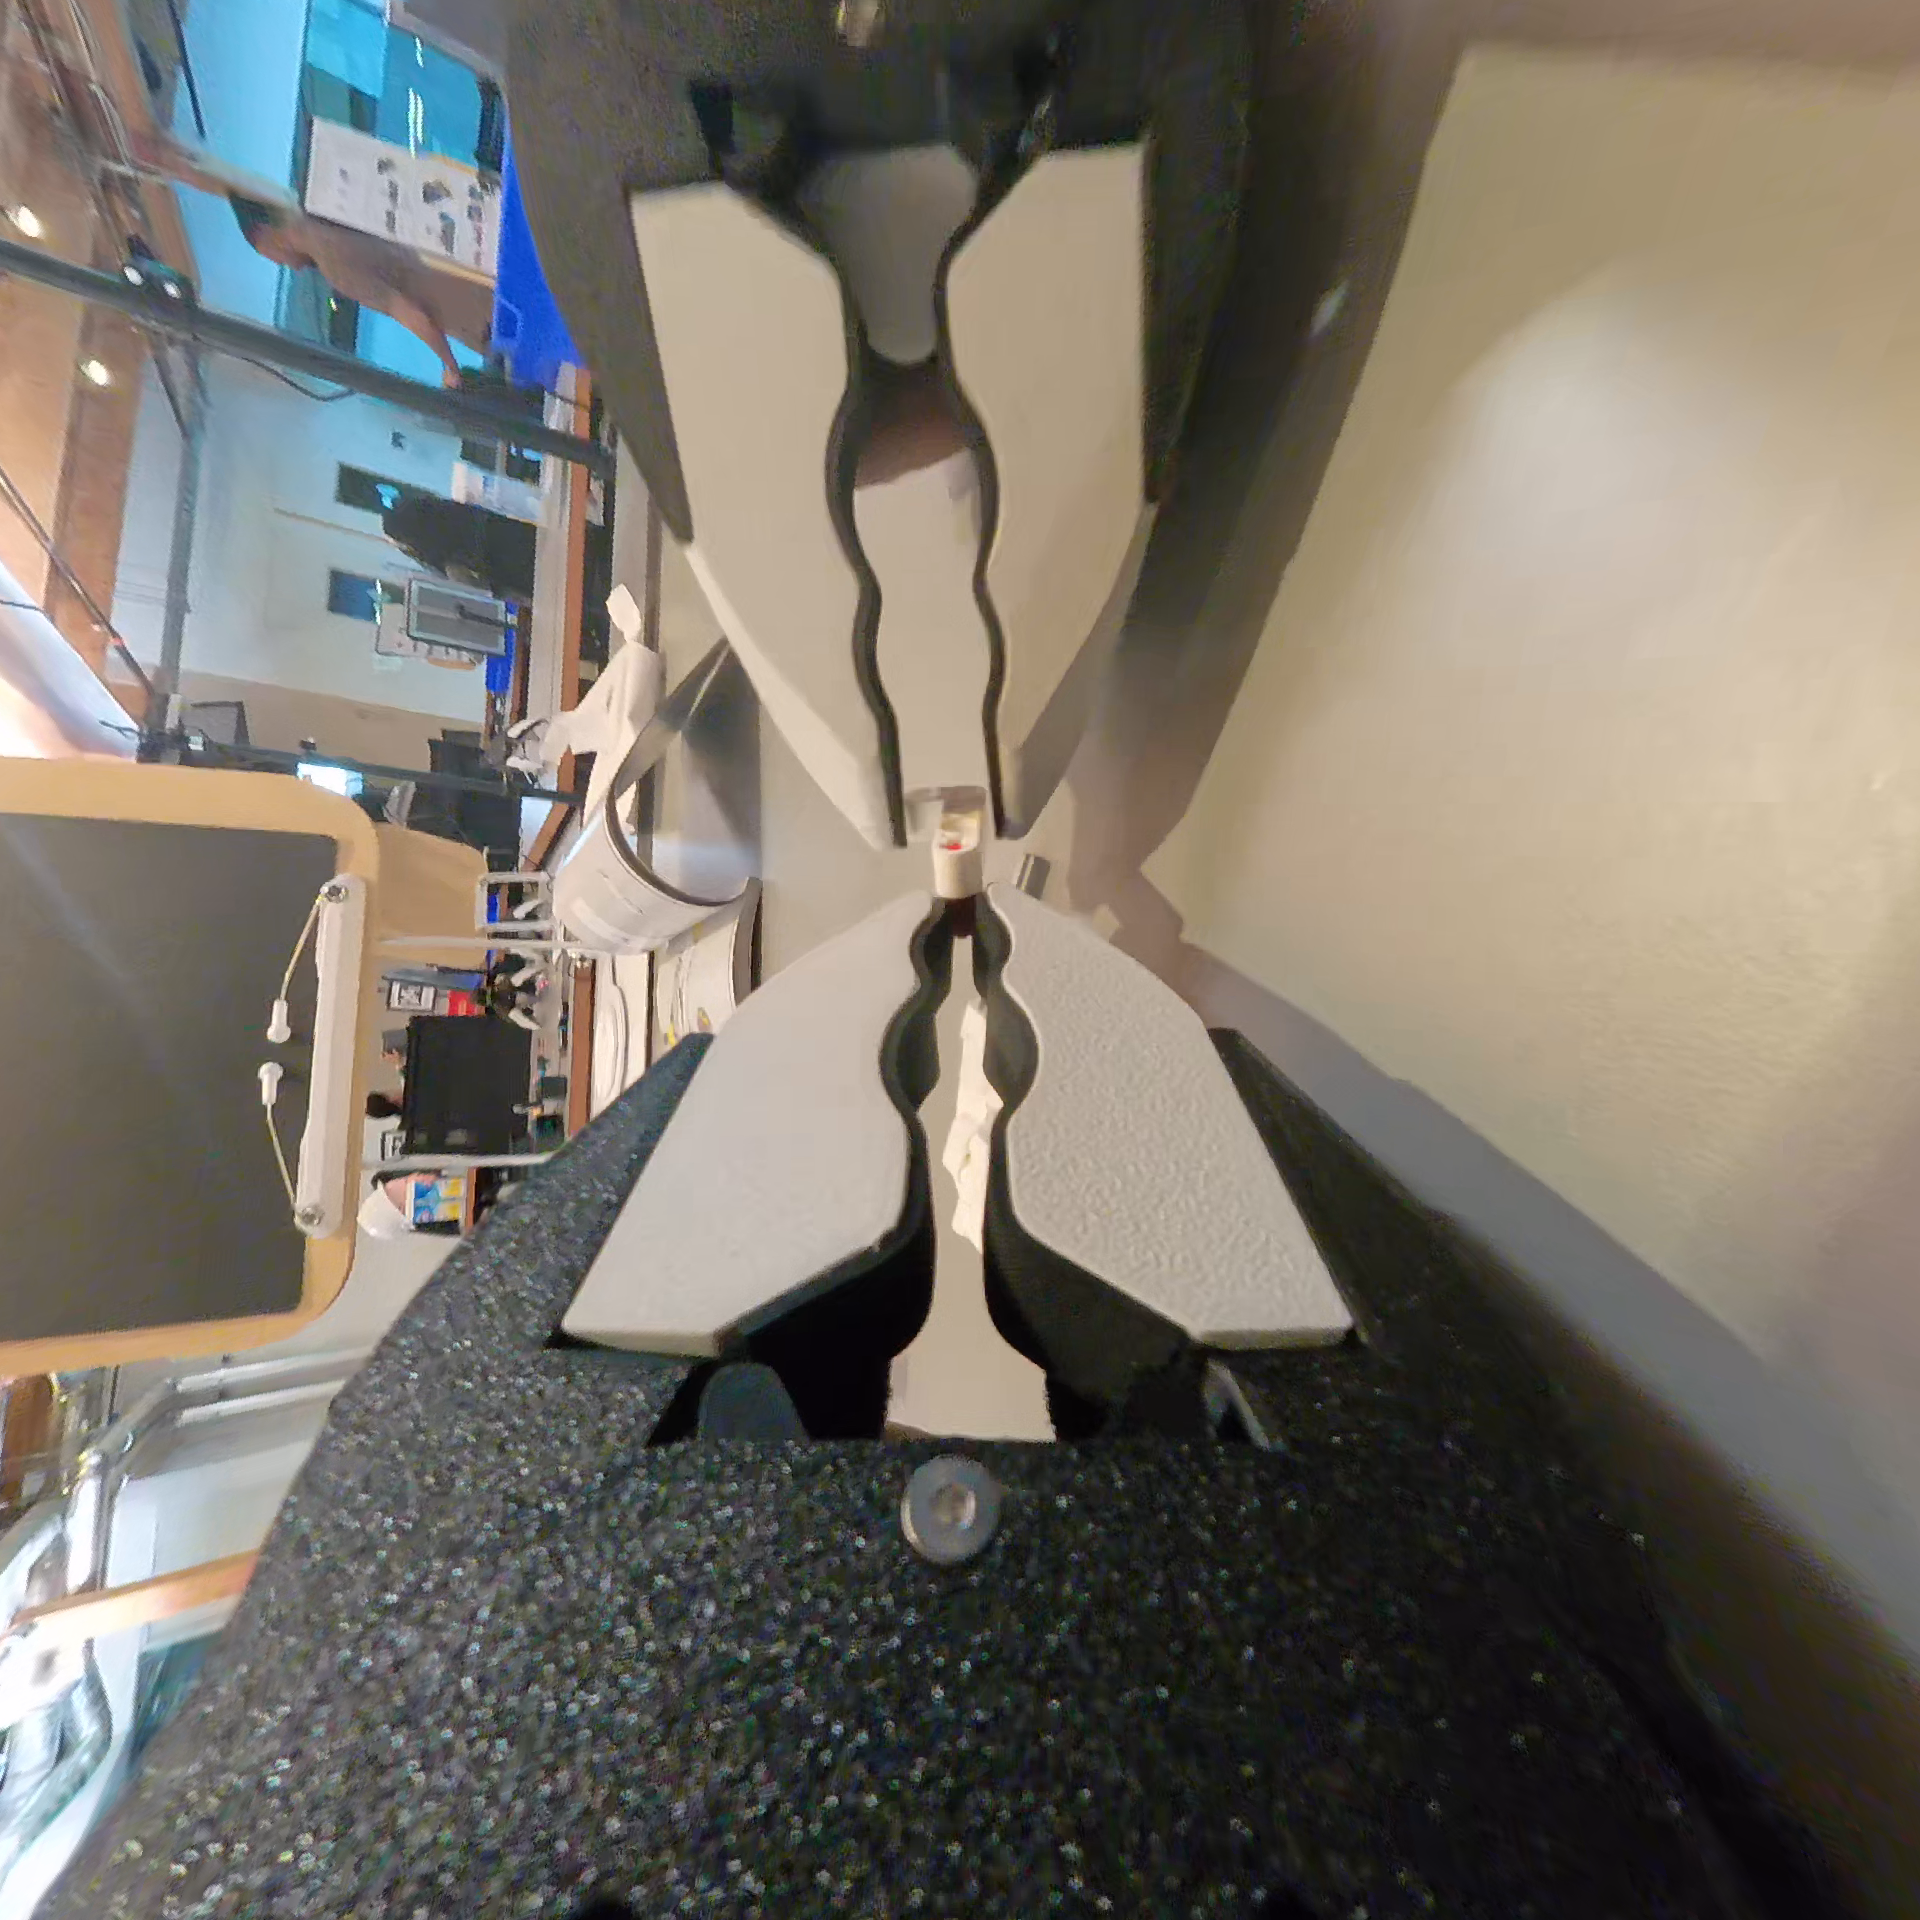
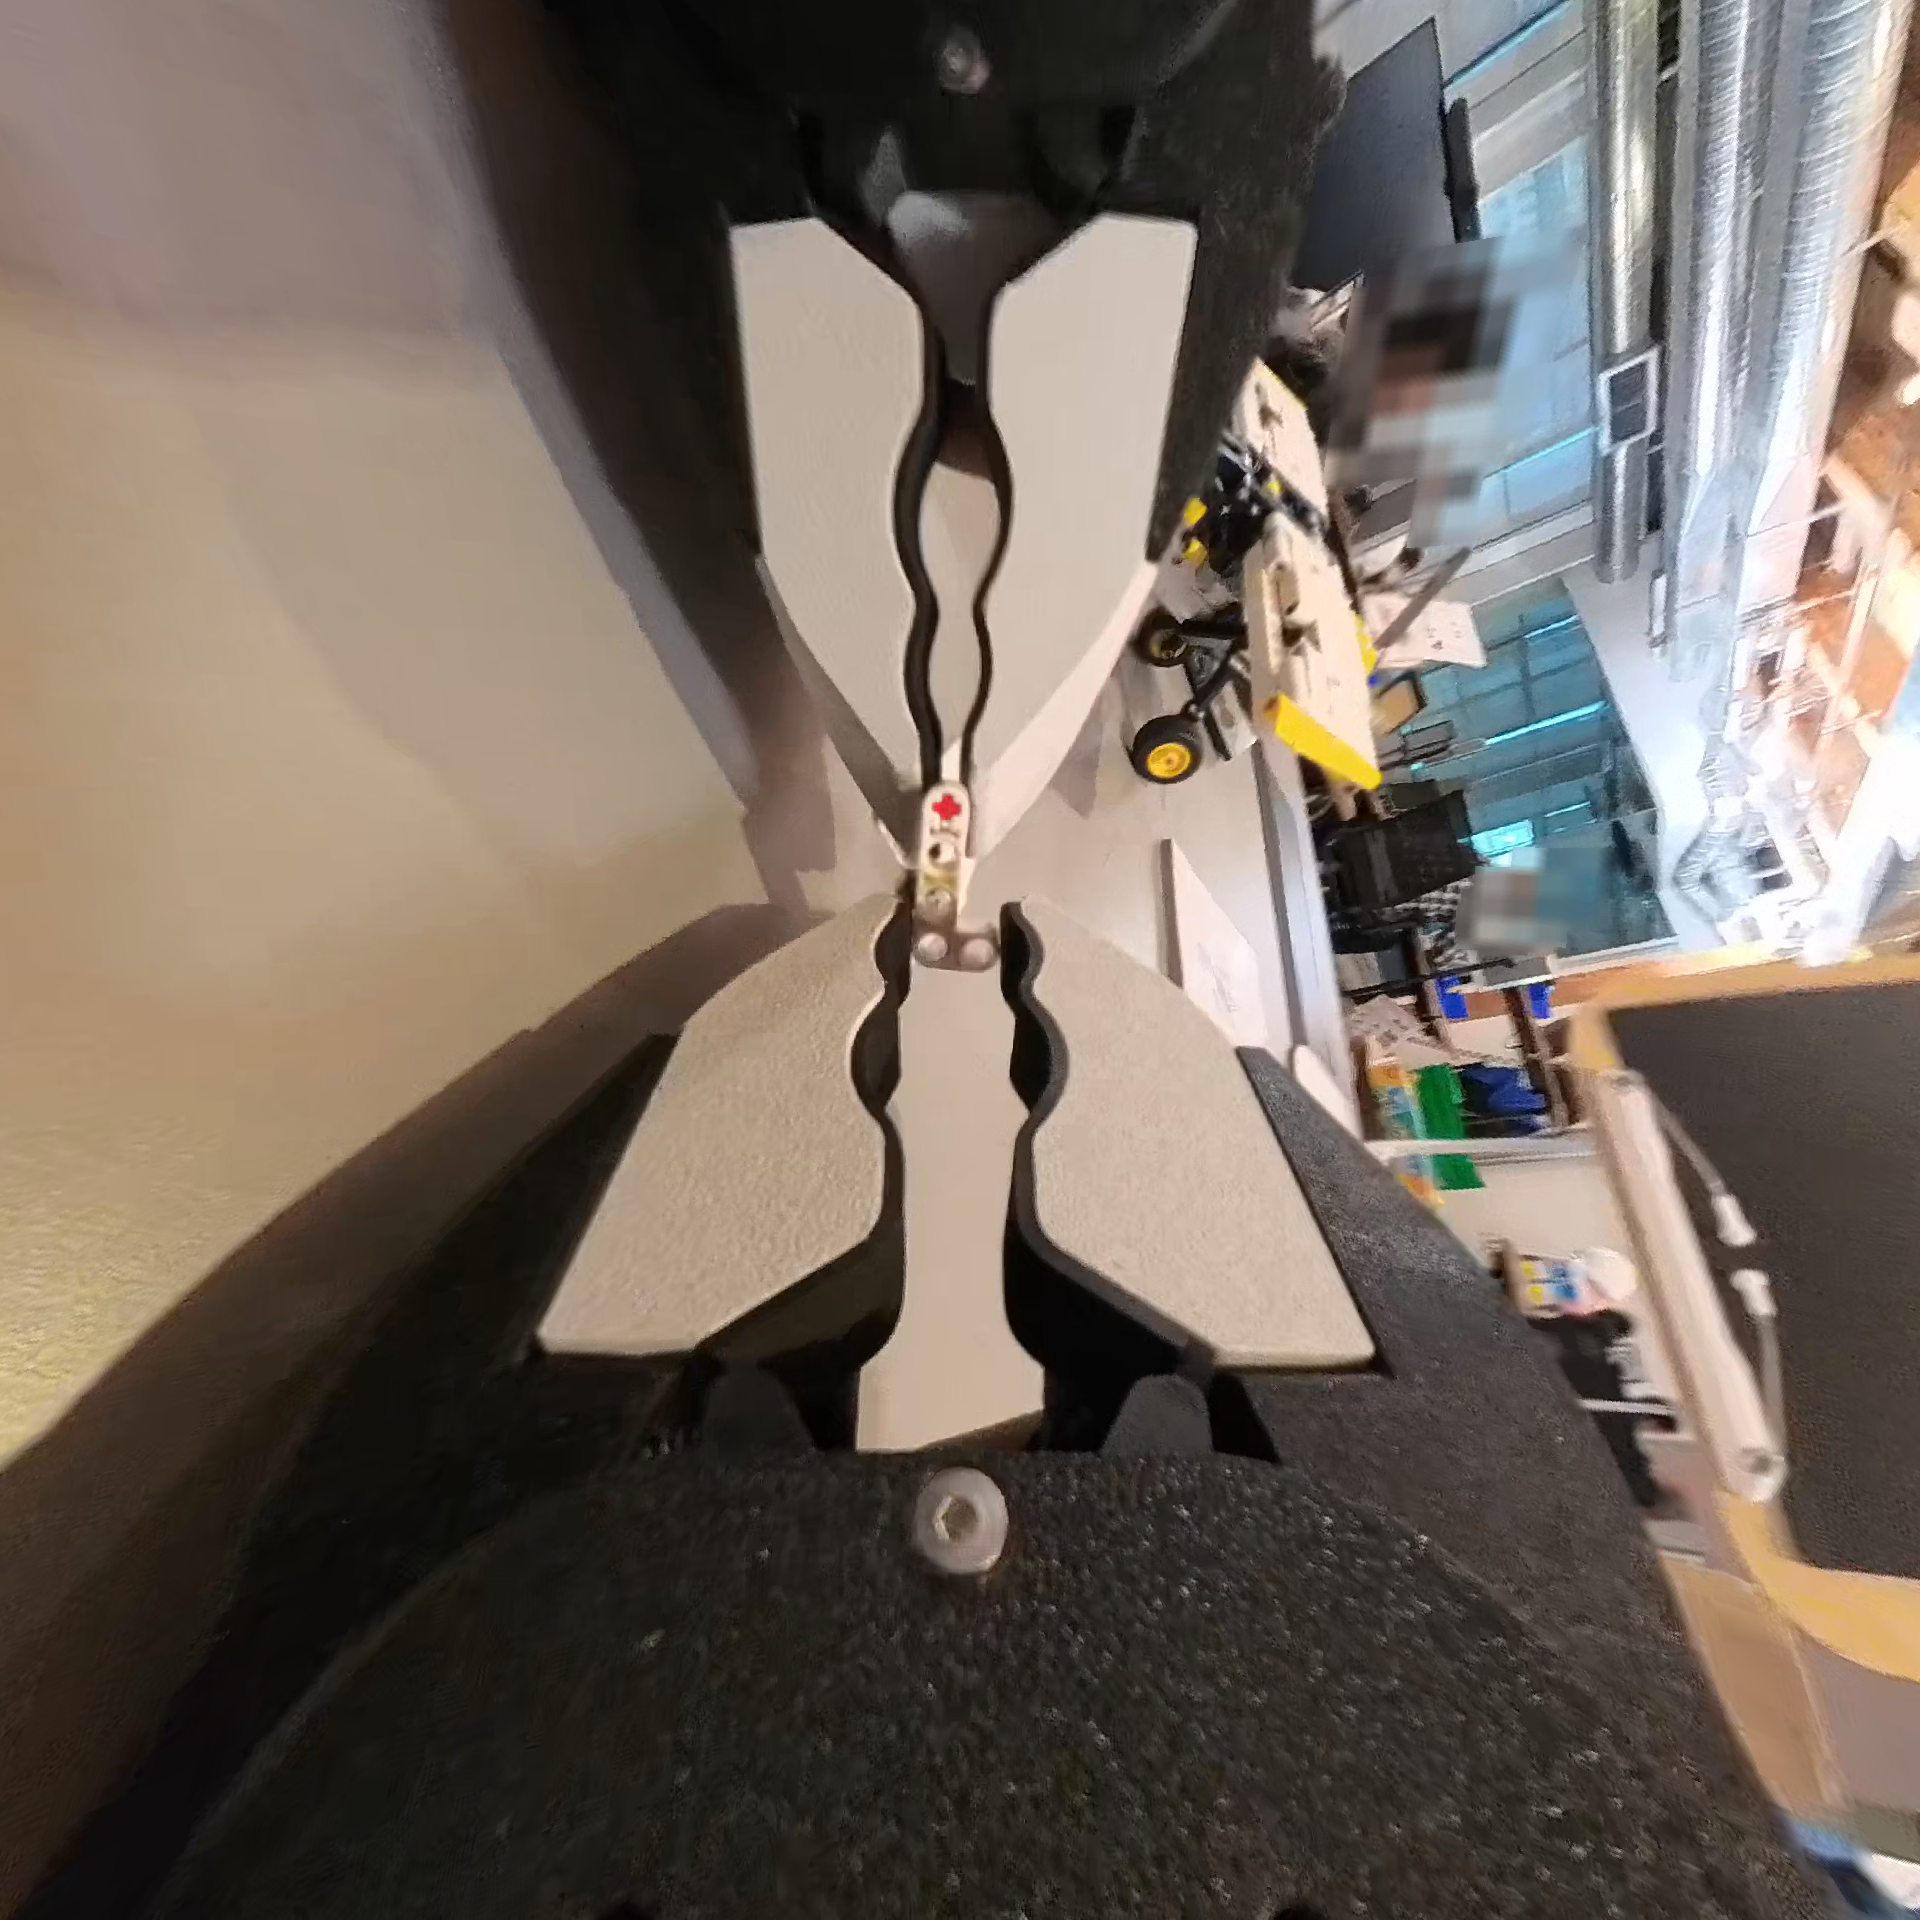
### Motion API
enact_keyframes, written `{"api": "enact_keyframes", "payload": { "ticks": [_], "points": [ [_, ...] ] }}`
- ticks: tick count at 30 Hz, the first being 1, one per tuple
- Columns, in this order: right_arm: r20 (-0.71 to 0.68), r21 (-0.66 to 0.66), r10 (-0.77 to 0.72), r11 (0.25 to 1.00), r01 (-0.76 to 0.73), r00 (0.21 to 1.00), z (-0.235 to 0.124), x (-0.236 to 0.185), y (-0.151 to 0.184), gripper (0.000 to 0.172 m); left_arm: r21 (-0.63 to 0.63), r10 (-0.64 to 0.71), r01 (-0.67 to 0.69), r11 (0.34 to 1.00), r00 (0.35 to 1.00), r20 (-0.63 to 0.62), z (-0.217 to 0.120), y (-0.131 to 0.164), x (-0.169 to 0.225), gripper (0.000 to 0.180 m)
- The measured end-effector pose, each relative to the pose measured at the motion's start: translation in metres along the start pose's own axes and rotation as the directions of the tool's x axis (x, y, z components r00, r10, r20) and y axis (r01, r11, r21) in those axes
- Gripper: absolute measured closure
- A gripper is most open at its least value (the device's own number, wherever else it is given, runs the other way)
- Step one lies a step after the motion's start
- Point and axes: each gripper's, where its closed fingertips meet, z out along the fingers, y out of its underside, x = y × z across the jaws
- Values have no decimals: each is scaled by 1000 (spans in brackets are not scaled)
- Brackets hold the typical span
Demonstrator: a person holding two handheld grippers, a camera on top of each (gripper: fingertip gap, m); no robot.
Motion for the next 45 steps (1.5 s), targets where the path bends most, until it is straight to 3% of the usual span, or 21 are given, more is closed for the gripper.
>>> {"api": "enact_keyframes", "payload": {
  "ticks": [10,24,45],
  "points": [
    [-14,-22,-98,995,97,995,6,-5,-11,164,-33,11,-11,999,1000,5,1,2,3,176],
    [92,151,32,987,-46,995,-12,-9,-26,164,111,29,-28,993,1000,-6,-9,-16,7,176],
    [216,217,72,969,-119,974,-21,-20,-31,164,191,-50,70,979,993,-107,-8,-24,20,176]
  ]
}}
